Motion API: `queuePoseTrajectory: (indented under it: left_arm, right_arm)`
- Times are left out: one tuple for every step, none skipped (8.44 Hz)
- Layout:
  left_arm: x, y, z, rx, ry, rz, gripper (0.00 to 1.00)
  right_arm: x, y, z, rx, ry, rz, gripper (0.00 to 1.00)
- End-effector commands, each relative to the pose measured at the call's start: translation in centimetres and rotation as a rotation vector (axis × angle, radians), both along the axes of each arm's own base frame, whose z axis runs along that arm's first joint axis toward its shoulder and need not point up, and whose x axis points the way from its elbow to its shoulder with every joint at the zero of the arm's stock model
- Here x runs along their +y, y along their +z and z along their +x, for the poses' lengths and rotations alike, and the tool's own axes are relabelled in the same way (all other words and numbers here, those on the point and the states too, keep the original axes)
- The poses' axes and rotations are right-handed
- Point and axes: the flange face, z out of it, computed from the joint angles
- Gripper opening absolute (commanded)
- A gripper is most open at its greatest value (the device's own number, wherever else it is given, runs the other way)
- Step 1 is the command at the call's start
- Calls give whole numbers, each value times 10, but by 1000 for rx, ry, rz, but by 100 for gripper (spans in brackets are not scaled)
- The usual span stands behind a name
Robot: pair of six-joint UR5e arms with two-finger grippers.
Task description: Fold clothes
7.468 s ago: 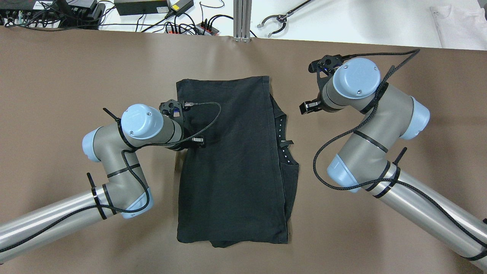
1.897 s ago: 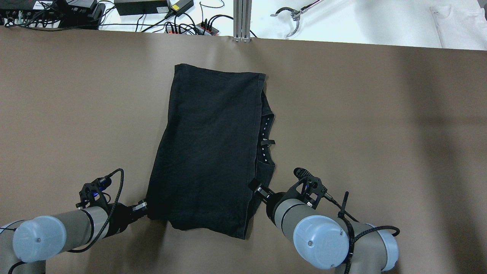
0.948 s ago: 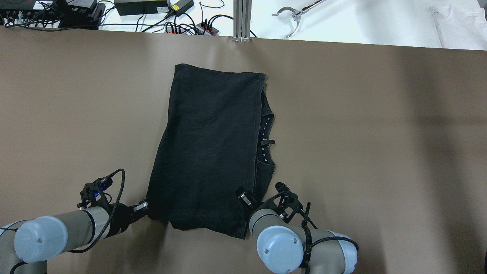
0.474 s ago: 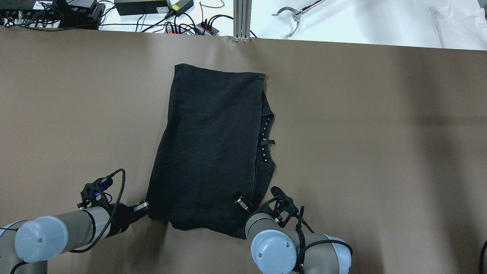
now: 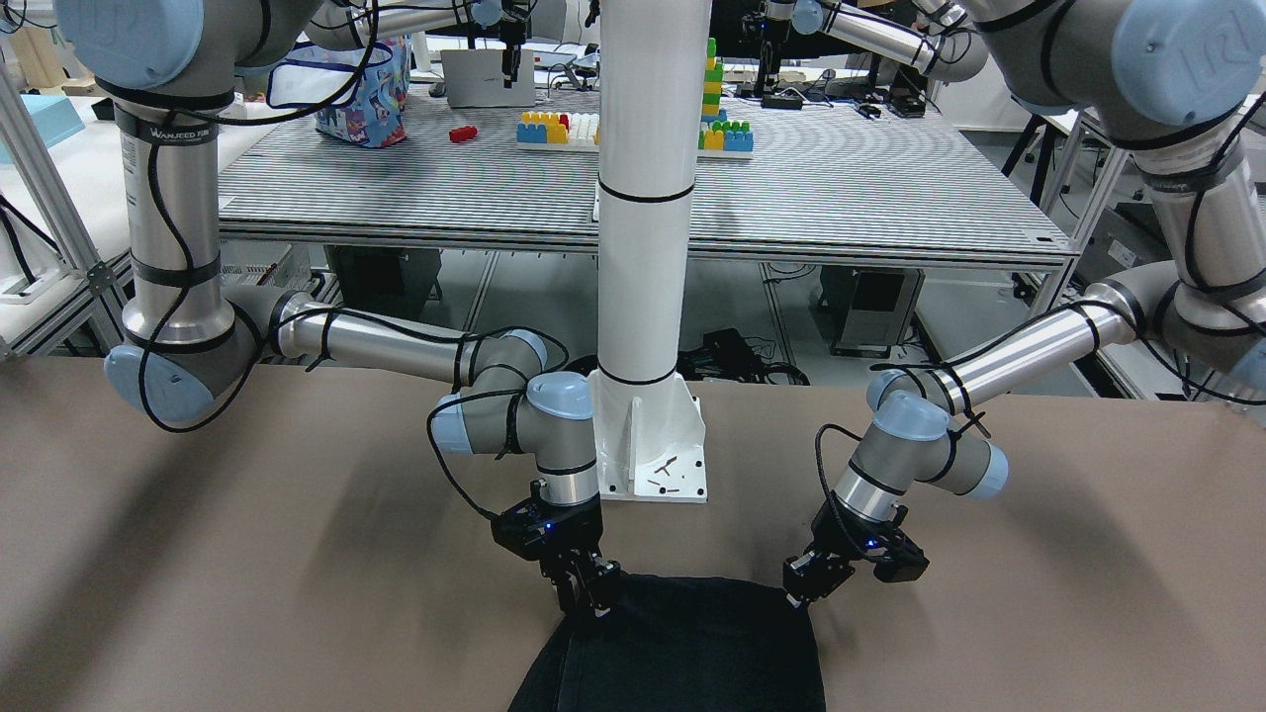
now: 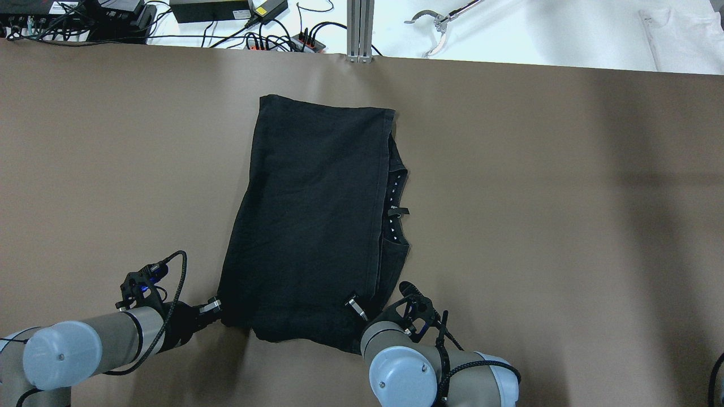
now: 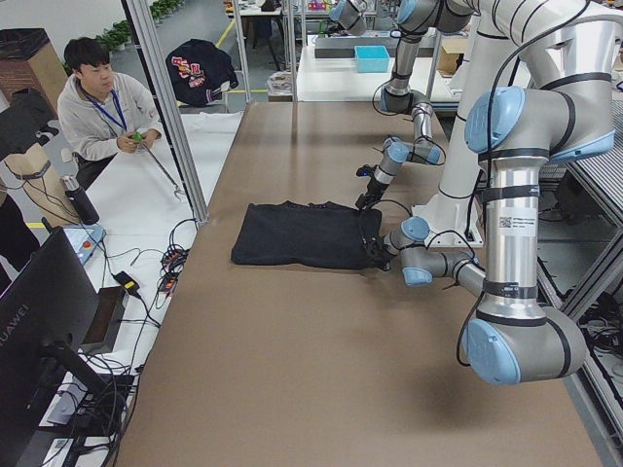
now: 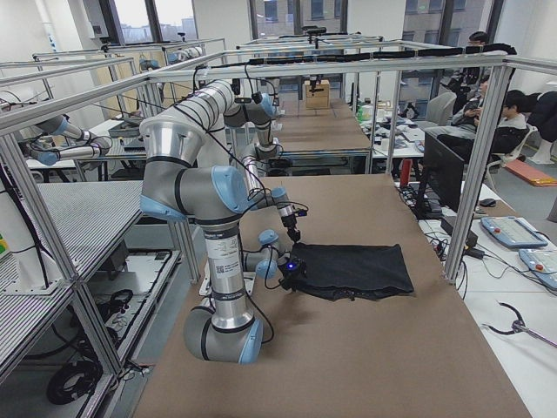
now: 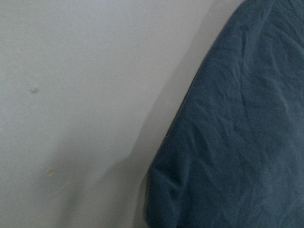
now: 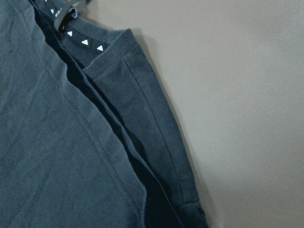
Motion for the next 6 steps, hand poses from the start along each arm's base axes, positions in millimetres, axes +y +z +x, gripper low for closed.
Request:
queuePoseTrajectory:
  left_arm:
    - [0,1,0,-1,0,0,0]
    - [0,1,0,-1,2,1,0]
    - [0,0,1,0,2,1,0]
    - [0,0,1,-1,2,1,0]
    - [-1,1,1,-1,0,1,0]
    - [0,1,1,-1,2,1,0]
  right_arm:
    - [0,2,0,7,2,8,58]
    - [-1,2,0,10,3,12,58]
    - [-1,3,1,11,4,13,58]
    - [-1,2,1,9,6,14,57]
    - [-1,5,1,18,2,17,53]
    - [-1,4,1,20,-4,26,47]
